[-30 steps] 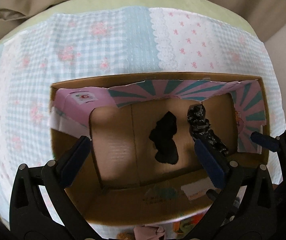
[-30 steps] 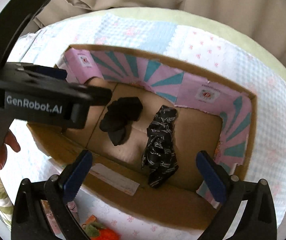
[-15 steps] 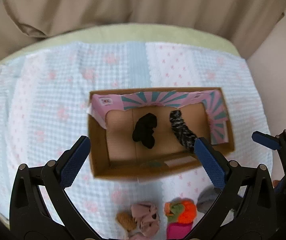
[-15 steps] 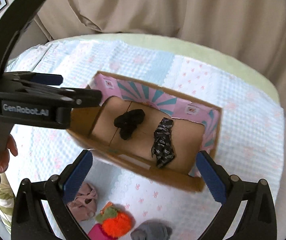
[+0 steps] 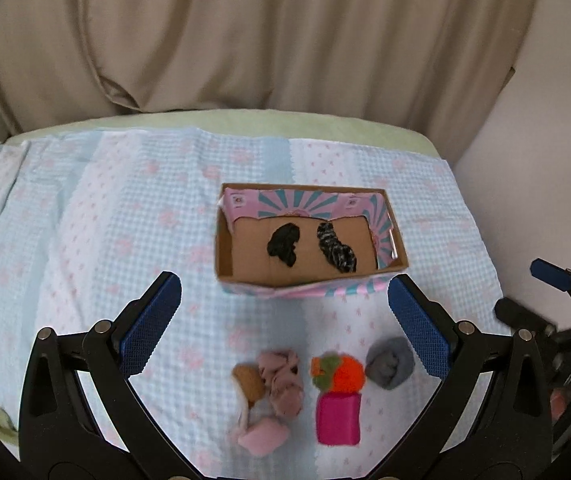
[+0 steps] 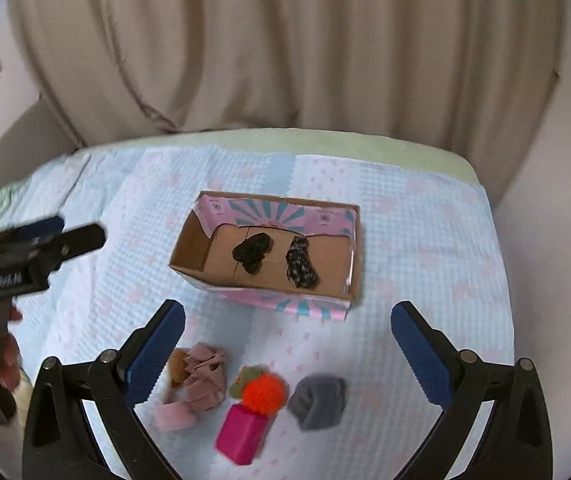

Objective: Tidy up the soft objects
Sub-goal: 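Lift both tools out of the box and back toward the items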

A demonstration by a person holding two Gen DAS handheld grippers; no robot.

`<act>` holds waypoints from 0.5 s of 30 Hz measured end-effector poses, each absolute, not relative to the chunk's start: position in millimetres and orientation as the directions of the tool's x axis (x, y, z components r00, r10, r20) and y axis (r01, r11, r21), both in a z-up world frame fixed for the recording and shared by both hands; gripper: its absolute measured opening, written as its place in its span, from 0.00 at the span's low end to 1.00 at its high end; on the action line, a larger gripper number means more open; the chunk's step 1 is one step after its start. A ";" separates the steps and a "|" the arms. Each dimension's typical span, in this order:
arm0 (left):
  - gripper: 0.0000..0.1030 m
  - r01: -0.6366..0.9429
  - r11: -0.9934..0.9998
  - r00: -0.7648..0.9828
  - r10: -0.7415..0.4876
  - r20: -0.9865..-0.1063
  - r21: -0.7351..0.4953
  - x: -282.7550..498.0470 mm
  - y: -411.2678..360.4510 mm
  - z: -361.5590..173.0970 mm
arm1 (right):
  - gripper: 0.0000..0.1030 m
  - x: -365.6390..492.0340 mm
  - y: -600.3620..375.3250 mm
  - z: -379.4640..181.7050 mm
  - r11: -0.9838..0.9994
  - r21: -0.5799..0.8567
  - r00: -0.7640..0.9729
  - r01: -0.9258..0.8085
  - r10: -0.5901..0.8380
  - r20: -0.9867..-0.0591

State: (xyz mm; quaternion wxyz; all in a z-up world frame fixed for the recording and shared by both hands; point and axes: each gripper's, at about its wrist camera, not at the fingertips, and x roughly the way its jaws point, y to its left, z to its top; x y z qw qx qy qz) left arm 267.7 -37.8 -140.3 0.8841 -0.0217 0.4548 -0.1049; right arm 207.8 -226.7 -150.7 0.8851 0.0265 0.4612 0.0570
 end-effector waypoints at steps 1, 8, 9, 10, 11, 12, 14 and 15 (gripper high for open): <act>1.00 0.160 0.979 0.575 -0.199 -0.794 -0.129 255.0 -33.9 -137.7 | 1.00 197.5 -229.5 -148.8 0.992 0.114 0.572 -0.049 0.121 -0.811; 1.00 0.096 0.984 0.612 -0.176 -0.771 -0.149 179.4 -10.2 -139.4 | 1.00 146.8 -232.3 -152.5 0.993 0.115 0.586 0.005 0.090 -0.805; 1.00 0.090 0.985 0.615 -0.172 -0.770 -0.148 169.9 -8.4 -141.6 | 1.00 140.3 -232.0 -155.6 0.994 0.108 0.586 0.007 0.084 -0.806; 1.00 0.085 0.986 0.617 -0.167 -0.769 -0.146 160.5 -8.0 -144.9 | 1.00 134.0 -232.9 -158.3 0.994 0.107 0.589 0.008 0.082 -0.804; 1.00 0.078 0.987 0.618 -0.160 -0.770 -0.143 151.7 -7.6 -149.1 | 1.00 129.4 -233.3 -161.6 0.994 0.112 0.592 0.007 0.086 -0.801; 1.00 0.066 0.988 0.621 -0.149 -0.770 -0.138 142.5 -6.9 -154.1 | 1.00 124.4 -233.4 -165.4 0.993 0.120 0.593 0.003 0.094 -0.799; 1.00 0.045 0.989 0.623 -0.138 -0.770 -0.140 127.2 -5.1 -163.7 | 1.00 112.9 -231.6 -176.7 0.992 0.128 0.589 -0.015 0.112 -0.801; 1.00 0.032 0.989 0.623 -0.132 -0.771 -0.144 119.5 -4.0 -170.1 | 1.00 107.9 -230.0 -182.9 0.992 0.122 0.585 -0.022 0.112 -0.803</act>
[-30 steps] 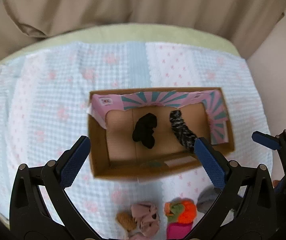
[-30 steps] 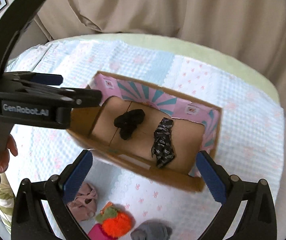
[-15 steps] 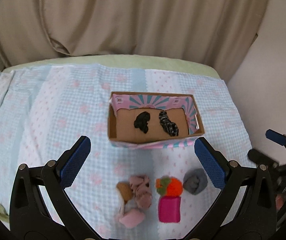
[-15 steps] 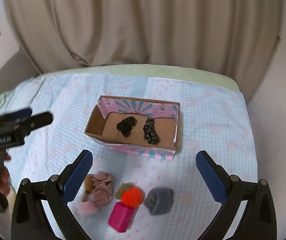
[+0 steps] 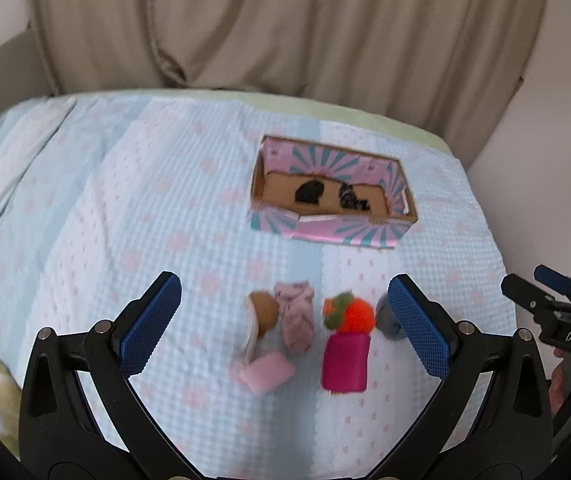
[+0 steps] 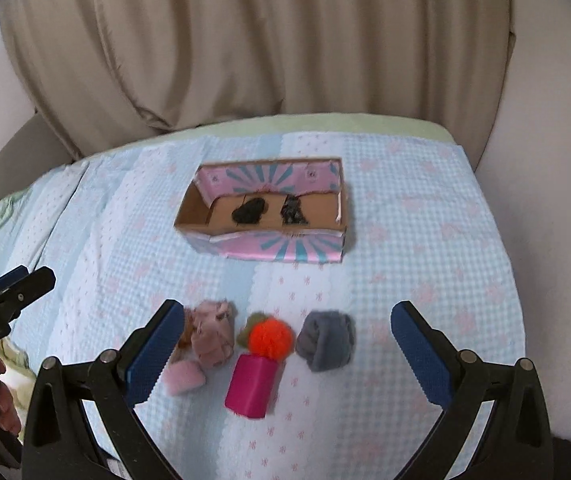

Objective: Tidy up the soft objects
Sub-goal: 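Lift both tools out of the box and back toward the items, then grasp the pink fuzzy pouch with the left tool while the right tool grasps the magenta pouch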

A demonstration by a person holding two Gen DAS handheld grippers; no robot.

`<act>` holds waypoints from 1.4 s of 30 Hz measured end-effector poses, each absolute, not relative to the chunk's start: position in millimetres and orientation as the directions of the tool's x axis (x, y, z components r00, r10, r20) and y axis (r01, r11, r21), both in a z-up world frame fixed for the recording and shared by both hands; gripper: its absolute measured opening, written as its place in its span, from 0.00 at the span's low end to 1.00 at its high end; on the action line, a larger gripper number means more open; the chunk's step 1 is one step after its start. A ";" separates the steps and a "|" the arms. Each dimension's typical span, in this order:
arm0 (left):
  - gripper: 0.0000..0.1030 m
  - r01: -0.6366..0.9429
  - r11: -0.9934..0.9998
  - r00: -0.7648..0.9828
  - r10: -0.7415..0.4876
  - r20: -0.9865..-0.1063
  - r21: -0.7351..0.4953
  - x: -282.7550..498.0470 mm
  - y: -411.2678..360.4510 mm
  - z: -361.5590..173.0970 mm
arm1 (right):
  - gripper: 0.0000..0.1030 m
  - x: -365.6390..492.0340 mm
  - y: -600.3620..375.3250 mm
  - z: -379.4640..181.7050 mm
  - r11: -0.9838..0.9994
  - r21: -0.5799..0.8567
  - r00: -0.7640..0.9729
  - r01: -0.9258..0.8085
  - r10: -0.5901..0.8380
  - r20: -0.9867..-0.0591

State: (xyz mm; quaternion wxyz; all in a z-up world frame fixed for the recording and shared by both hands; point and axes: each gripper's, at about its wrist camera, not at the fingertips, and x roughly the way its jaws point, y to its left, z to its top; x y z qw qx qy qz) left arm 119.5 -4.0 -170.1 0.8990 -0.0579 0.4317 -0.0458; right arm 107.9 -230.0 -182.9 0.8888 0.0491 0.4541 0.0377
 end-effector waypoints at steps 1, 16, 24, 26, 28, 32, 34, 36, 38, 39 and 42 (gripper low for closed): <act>1.00 0.017 0.989 0.621 -0.125 -0.774 -0.147 110.4 -3.6 -179.4 | 1.00 102.8 -228.9 -189.8 0.993 0.118 0.576 -0.031 0.114 -0.810; 1.00 0.095 0.989 0.582 -0.150 -0.799 -0.117 58.4 -20.4 -320.8 | 1.00 72.1 -190.6 -312.6 0.979 0.183 0.451 -0.094 0.206 -0.869; 0.96 0.207 0.978 0.580 -0.147 -0.801 -0.029 70.8 -26.0 -385.3 | 0.99 81.8 -173.5 -377.0 0.971 0.233 0.434 -0.050 0.231 -0.871; 0.93 0.250 0.968 0.572 -0.145 -0.807 0.003 72.8 -29.7 -399.6 | 0.99 85.0 -171.9 -391.2 0.969 0.246 0.427 -0.032 0.236 -0.873; 0.89 0.289 0.956 0.563 -0.137 -0.815 0.039 74.3 -35.1 -412.1 | 0.98 87.5 -171.2 -403.5 0.966 0.259 0.420 -0.014 0.241 -0.875; 0.87 0.347 0.932 0.553 -0.114 -0.825 0.103 75.9 -43.9 -428.5 | 0.95 94.1 -174.4 -425.0 0.958 0.284 0.400 0.031 0.248 -0.882; 0.83 0.373 0.917 0.549 -0.095 -0.831 0.141 79.2 -49.3 -434.9 | 0.95 97.1 -176.4 -432.3 0.951 0.303 0.389 0.052 0.260 -0.884; 0.78 0.403 0.899 0.546 -0.085 -0.834 0.172 81.7 -54.4 -440.6 | 0.94 99.5 -177.4 -439.4 0.949 0.310 0.382 0.059 0.266 -0.885; 0.76 0.434 0.875 0.549 -0.070 -0.833 0.212 84.3 -60.2 -445.1 | 0.85 102.2 -176.0 -444.4 0.950 0.309 0.373 0.054 0.268 -0.888; 0.75 0.449 0.865 0.548 -0.068 -0.834 0.224 85.9 -62.7 -447.6 | 0.84 103.5 -175.8 -447.0 0.949 0.311 0.367 0.055 0.270 -0.890; 0.68 0.472 0.855 0.527 -0.078 -0.846 0.215 90.7 -64.7 -452.8 | 0.79 104.7 -175.7 -453.0 0.943 0.326 0.358 0.070 0.281 -0.890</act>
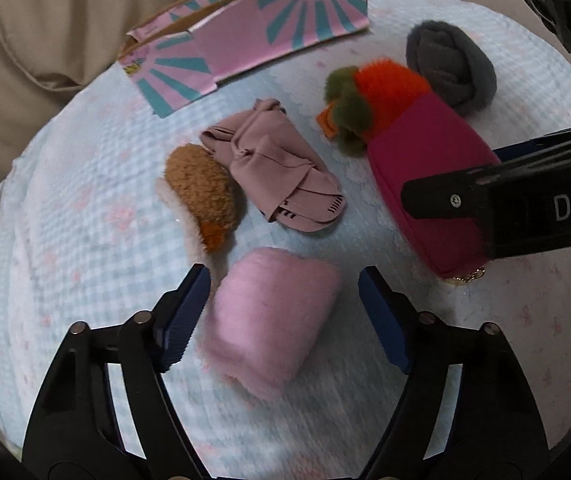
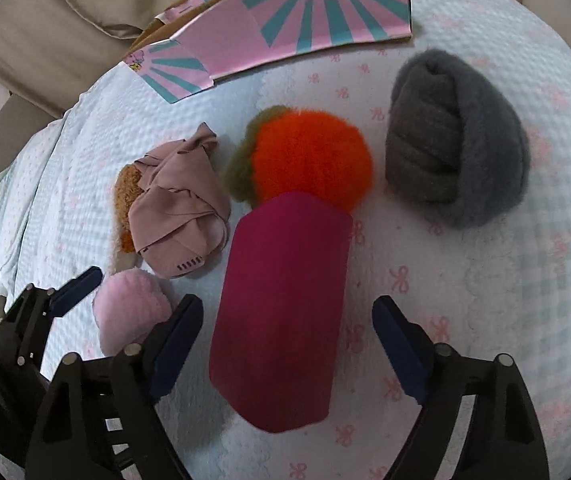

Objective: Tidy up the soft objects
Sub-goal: 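Grasp the pink fuzzy pouch with the left tool while the right tool grasps the magenta pouch, then carry both pouches into the striped box and open both tools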

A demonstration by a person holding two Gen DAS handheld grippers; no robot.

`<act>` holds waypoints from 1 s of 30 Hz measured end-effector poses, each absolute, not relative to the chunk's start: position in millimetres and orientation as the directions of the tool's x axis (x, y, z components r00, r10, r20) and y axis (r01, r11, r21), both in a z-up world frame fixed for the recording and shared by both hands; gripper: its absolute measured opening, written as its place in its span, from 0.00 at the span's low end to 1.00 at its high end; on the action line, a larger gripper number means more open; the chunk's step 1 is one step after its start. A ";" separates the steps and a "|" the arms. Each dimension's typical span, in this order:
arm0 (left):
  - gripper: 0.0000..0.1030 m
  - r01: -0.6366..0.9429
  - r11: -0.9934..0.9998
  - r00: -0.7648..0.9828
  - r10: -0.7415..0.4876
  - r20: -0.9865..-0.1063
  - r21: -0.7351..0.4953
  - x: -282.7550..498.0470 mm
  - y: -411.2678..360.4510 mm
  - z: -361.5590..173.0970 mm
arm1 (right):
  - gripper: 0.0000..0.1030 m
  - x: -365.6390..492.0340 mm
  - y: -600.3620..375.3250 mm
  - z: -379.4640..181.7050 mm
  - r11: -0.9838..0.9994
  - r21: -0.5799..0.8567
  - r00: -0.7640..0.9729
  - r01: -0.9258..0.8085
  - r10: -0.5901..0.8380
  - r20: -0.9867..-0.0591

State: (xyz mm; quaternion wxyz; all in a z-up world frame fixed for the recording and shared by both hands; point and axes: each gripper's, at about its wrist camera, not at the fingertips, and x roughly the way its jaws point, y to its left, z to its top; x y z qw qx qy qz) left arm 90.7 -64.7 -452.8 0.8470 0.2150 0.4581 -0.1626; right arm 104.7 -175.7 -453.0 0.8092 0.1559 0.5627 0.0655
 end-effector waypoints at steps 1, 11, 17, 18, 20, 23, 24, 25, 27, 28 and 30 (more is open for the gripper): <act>0.65 0.479 0.852 0.518 -0.079 -0.852 0.212 92.5 -65.1 -455.1 | 0.76 105.2 -175.8 -454.6 0.940 0.332 0.356 0.075 0.286 -0.890; 0.46 0.500 0.854 0.435 -0.100 -0.895 0.148 101.7 -58.2 -468.0 | 0.46 107.1 -171.1 -460.1 0.926 0.372 0.342 0.071 0.328 -0.881; 0.43 0.474 0.875 0.416 -0.122 -0.901 0.101 106.2 -51.0 -463.6 | 0.34 105.0 -165.8 -453.7 0.933 0.357 0.348 0.053 0.318 -0.882; 0.42 0.467 0.879 0.415 -0.123 -0.901 0.094 106.3 -49.5 -462.4 | 0.33 106.6 -163.7 -453.0 0.933 0.357 0.348 0.051 0.318 -0.882; 0.42 0.455 0.886 0.415 -0.122 -0.902 0.090 104.9 -46.9 -459.7 | 0.30 106.2 -164.6 -450.5 0.931 0.363 0.350 0.049 0.324 -0.879; 0.41 0.441 0.893 0.419 -0.120 -0.900 0.086 102.9 -46.0 -455.8 | 0.27 104.5 -165.3 -445.9 0.931 0.363 0.356 0.040 0.326 -0.876; 0.41 0.438 0.895 0.420 -0.120 -0.900 0.085 101.1 -46.0 -454.2 | 0.26 104.4 -165.4 -444.8 0.932 0.361 0.357 0.036 0.325 -0.876; 0.40 0.432 0.898 0.421 -0.120 -0.899 0.083 100.5 -46.0 -452.6 | 0.25 103.4 -166.2 -442.9 0.933 0.359 0.360 0.031 0.325 -0.875; 0.40 0.421 0.904 0.424 -0.121 -0.897 0.077 100.0 -47.1 -448.8 | 0.25 102.4 -167.6 -439.1 0.933 0.358 0.365 0.028 0.324 -0.873; 0.40 0.414 0.907 0.427 -0.120 -0.896 0.075 99.8 -47.9 -445.7 | 0.24 102.3 -168.6 -436.5 0.932 0.361 0.362 0.028 0.327 -0.873; 0.40 0.402 0.912 0.435 -0.110 -0.894 0.083 99.0 -50.1 -438.3 | 0.24 100.0 -172.9 -429.8 0.932 0.360 0.365 0.032 0.325 -0.872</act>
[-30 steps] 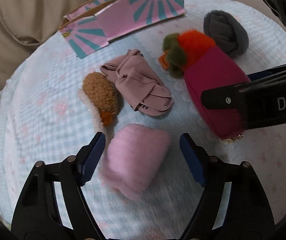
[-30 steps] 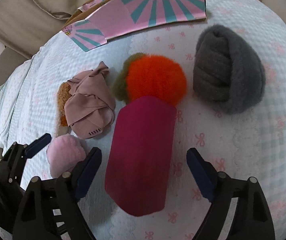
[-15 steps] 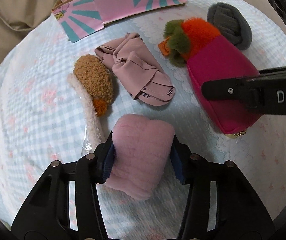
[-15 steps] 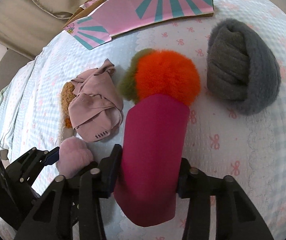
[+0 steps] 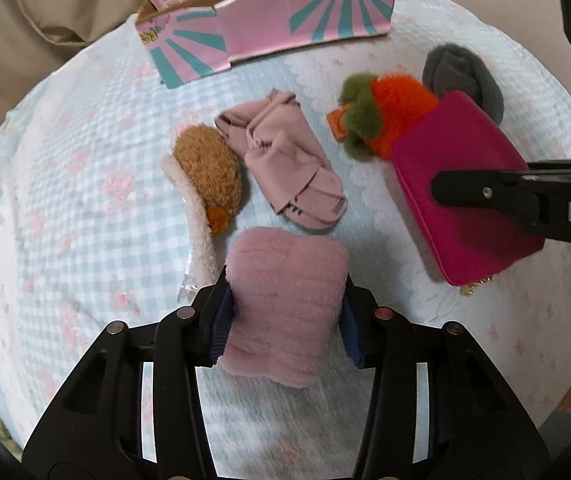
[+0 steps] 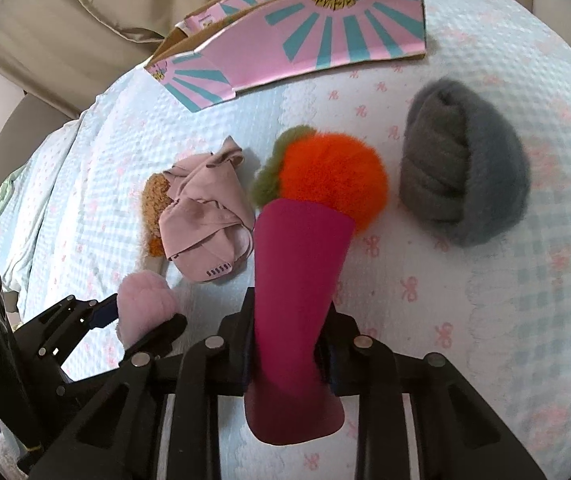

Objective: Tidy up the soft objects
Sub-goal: 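Carry both pouches into the striped box and open both tools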

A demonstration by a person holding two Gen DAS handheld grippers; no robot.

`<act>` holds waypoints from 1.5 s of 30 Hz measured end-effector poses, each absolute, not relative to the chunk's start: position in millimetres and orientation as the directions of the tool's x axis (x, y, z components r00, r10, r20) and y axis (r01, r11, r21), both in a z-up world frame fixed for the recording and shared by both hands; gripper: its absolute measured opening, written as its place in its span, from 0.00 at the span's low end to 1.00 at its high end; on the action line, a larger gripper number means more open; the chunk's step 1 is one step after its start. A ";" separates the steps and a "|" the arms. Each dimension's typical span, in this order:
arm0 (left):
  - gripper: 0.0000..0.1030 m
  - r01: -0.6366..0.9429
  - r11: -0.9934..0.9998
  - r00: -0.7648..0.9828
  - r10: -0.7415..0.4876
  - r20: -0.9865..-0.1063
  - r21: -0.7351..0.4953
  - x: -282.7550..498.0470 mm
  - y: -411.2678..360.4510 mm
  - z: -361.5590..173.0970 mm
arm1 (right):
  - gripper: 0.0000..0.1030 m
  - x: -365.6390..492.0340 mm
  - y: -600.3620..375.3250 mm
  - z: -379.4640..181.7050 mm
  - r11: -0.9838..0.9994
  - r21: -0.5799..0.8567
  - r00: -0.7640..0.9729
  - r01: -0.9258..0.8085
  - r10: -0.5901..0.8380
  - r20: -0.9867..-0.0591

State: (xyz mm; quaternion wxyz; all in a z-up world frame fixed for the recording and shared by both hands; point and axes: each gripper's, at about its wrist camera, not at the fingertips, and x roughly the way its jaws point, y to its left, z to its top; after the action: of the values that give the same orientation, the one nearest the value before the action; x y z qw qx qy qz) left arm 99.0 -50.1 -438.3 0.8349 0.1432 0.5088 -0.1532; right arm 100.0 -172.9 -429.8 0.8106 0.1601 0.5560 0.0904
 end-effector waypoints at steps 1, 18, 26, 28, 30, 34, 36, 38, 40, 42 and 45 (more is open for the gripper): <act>0.40 0.395 0.915 0.440 -0.109 -0.891 0.084 98.7 -51.8 -433.3 | 0.24 99.2 -174.7 -426.2 0.932 0.362 0.366 0.034 0.325 -0.872; 0.41 0.238 0.970 0.520 -0.163 -0.839 -0.041 116.6 -76.6 -265.3 | 0.22 100.0 -222.6 -250.4 0.940 0.338 0.486 -0.053 0.320 -0.813; 0.41 0.239 0.970 0.602 -0.188 -0.776 -0.050 189.5 -68.5 -187.8 | 0.22 148.5 -235.6 -181.1 0.950 0.310 0.564 -0.029 0.271 -0.780; 0.41 0.252 0.967 0.611 -0.198 -0.767 -0.048 220.2 -66.8 -176.9 | 0.22 167.5 -233.7 -174.7 0.951 0.309 0.573 -0.020 0.264 -0.776; 0.41 0.262 0.964 0.611 -0.206 -0.764 -0.049 246.6 -64.5 -172.9 | 0.22 186.0 -234.2 -170.5 0.947 0.320 0.582 -0.007 0.264 -0.769; 0.41 0.280 0.959 0.610 -0.214 -0.763 -0.045 306.6 -63.6 -171.7 | 0.22 236.0 -236.5 -165.7 0.939 0.343 0.597 0.021 0.264 -0.758; 0.41 0.279 0.959 0.604 -0.213 -0.768 -0.046 329.2 -63.3 -176.5 | 0.22 258.4 -235.8 -168.4 0.937 0.348 0.592 0.020 0.269 -0.760; 0.41 0.267 0.962 0.588 -0.214 -0.780 -0.063 356.1 -62.0 -187.9 | 0.22 286.0 -234.3 -178.6 0.933 0.358 0.574 0.020 0.283 -0.768; 0.41 0.256 0.964 0.568 -0.213 -0.795 -0.076 377.9 -62.1 -202.9 | 0.22 312.1 -231.8 -194.3 0.927 0.374 0.545 0.022 0.303 -0.782; 0.41 0.234 0.969 0.535 -0.201 -0.821 -0.084 398.9 -62.2 -225.9 | 0.22 334.2 -230.8 -212.8 0.920 0.391 0.512 0.029 0.322 -0.796; 0.41 0.199 0.974 0.468 -0.189 -0.863 -0.106 425.7 -61.0 -267.5 | 0.22 360.4 -227.3 -246.8 0.907 0.418 0.459 0.039 0.356 -0.814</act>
State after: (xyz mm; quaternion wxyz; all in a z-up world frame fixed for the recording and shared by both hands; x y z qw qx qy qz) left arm 425.7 -61.0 -267.5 0.8568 0.0047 0.5030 -0.1133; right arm 360.4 -227.3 -246.8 0.8319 0.1931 0.5115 0.0950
